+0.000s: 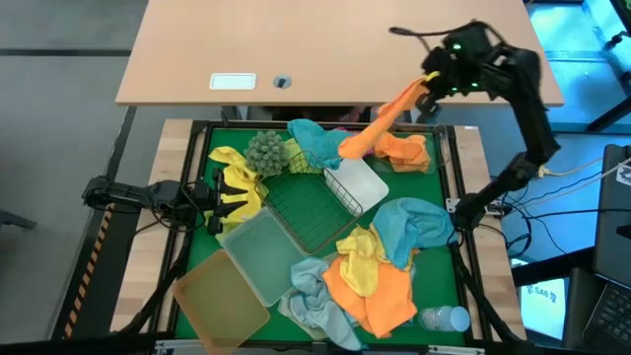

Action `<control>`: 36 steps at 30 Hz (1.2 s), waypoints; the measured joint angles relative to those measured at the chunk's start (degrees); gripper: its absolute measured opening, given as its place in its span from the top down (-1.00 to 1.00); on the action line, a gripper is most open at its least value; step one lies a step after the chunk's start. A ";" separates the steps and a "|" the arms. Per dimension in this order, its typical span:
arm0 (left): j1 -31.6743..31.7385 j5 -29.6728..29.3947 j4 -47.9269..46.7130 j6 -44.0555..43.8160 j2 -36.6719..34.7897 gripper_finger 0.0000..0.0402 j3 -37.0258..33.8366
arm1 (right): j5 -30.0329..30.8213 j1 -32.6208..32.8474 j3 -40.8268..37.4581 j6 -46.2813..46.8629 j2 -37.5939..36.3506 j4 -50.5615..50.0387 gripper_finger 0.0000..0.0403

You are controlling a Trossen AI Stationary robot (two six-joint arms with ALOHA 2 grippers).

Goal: Sort microfiber towel by color & place in baskets
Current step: Put the orange towel into the transparent bin

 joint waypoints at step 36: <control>0.01 -1.47 0.02 -0.01 0.00 0.32 -0.01 | -8.63 -6.22 -14.13 1.58 -1.47 0.11 1.00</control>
